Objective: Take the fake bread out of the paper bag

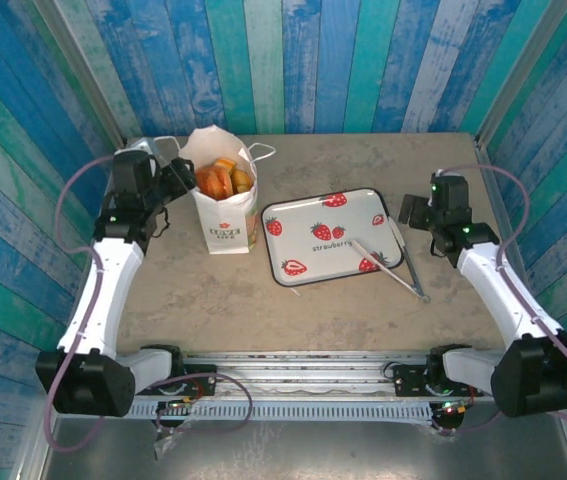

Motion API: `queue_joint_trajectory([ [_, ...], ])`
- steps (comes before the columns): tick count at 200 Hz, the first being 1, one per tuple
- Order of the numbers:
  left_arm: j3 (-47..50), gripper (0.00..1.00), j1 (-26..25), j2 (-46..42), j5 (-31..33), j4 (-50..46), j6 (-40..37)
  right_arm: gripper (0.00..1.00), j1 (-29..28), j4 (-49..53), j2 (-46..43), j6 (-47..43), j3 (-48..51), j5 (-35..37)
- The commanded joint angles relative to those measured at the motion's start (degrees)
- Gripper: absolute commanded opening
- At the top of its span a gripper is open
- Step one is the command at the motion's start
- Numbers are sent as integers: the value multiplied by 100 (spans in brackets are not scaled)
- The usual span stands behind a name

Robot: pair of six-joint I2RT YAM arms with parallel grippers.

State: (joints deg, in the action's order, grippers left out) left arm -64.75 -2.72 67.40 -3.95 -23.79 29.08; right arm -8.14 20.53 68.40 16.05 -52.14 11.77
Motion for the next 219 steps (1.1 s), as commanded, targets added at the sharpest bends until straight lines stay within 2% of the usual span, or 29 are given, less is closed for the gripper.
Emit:
queue_joint_trajectory([
  [1, -199, 72, 0, 366, 90, 114, -154, 100, -43, 460, 196, 34, -215, -1],
  [69, -1006, 64, 0, 1451, 732, -456, -677, 100, -74, 443, 432, 34, -200, -116],
  [105, -1333, 53, 0, 1749, 714, -571, -841, 100, -76, 587, 733, -61, -420, -106],
  [184, -1573, 45, -1, 2401, 524, -471, -1031, 100, -157, 965, 1977, -164, -1149, -147],
  [193, -1630, 43, -9, 2473, 497, -454, -1060, 100, -183, 961, 2044, -155, -1162, -147],
  [219, -1962, 25, -18, 2717, 580, -529, -1253, 100, -256, 935, 2144, -137, -1167, -132],
])
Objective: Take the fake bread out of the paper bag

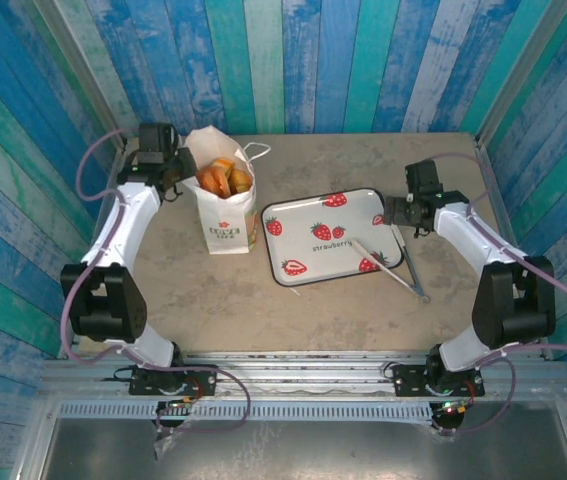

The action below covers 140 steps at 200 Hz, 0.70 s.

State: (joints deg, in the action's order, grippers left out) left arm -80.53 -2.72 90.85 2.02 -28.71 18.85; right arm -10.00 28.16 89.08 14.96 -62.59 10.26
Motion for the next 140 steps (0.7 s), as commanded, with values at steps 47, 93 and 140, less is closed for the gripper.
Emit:
queue_joint_trajectory([
  [47, -1491, 7, -91, 1070, 338, -674, -646, 100, -116, 180, 75, 7, -79, 101],
  [93, -2334, 0, -265, 1484, 365, -844, -1241, 100, -125, 197, 4, 65, -43, 137],
  [140, -3689, 0, -526, 2295, 621, -1163, -2032, 100, -134, 156, -5, 140, -21, 124],
])
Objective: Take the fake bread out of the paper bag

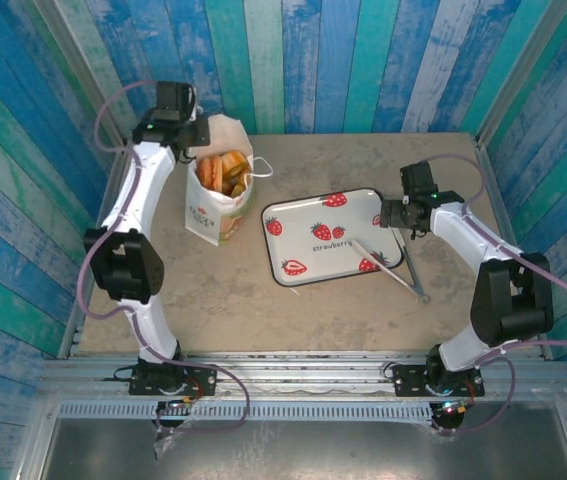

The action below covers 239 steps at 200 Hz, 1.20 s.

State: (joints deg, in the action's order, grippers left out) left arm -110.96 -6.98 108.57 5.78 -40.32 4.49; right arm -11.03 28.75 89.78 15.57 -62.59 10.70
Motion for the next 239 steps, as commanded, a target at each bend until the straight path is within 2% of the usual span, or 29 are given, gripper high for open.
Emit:
queue_joint_trajectory([
  [1, -677, 0, -101, 537, 247, 2, -606, 100, -31, 96, -79, 78, -19, 81],
  [56, -2347, 0, -300, 1469, 164, 166, -1342, 100, -31, 38, -10, 79, 19, 64],
  [102, -2378, 0, -392, 1691, -88, 1148, -2276, 100, -31, -32, 129, 164, -3, -83],
  [129, -2352, 0, -454, 1800, -367, 1411, -2789, 100, -31, -34, 213, 234, -45, -144],
  [155, -2035, 0, -598, 1748, -599, 1597, -3261, 100, -32, -36, 262, 304, -43, -173],
  [193, -957, 0, -865, 1346, -840, 2151, -3884, 100, -33, -94, 264, 398, 43, -244],
  [239, 86, 0, -1053, 704, -1137, 2697, -4123, 100, -7, -2, -8, 257, 221, -333],
])
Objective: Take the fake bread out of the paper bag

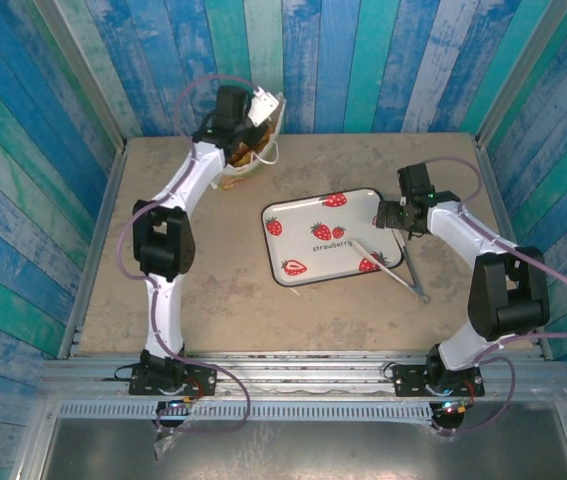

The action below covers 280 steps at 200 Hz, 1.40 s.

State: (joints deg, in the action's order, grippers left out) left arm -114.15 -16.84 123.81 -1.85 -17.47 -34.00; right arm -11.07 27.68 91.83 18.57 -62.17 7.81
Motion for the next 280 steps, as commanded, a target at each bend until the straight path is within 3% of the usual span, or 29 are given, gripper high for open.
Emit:
queue_joint_trajectory([
  [1, 421, 0, -70, -834, -376, 421, -278, 100, 3, 114, -220, -53, 188, -48],
  [54, 1632, 0, -221, -1610, -409, 849, -418, 100, 306, 488, -1011, -703, 907, -503],
  [102, 2182, 0, -284, -2055, -621, 1027, -392, 100, 796, 391, -1649, -533, 1782, -1205],
  [160, 2959, 0, -305, -2573, -887, 1330, -278, 100, 1066, -54, -1722, -329, 2241, -1951],
  [280, 2962, 0, -319, -2525, -783, 1457, -59, 100, 1085, -119, -1747, -367, 2777, -2915],
])
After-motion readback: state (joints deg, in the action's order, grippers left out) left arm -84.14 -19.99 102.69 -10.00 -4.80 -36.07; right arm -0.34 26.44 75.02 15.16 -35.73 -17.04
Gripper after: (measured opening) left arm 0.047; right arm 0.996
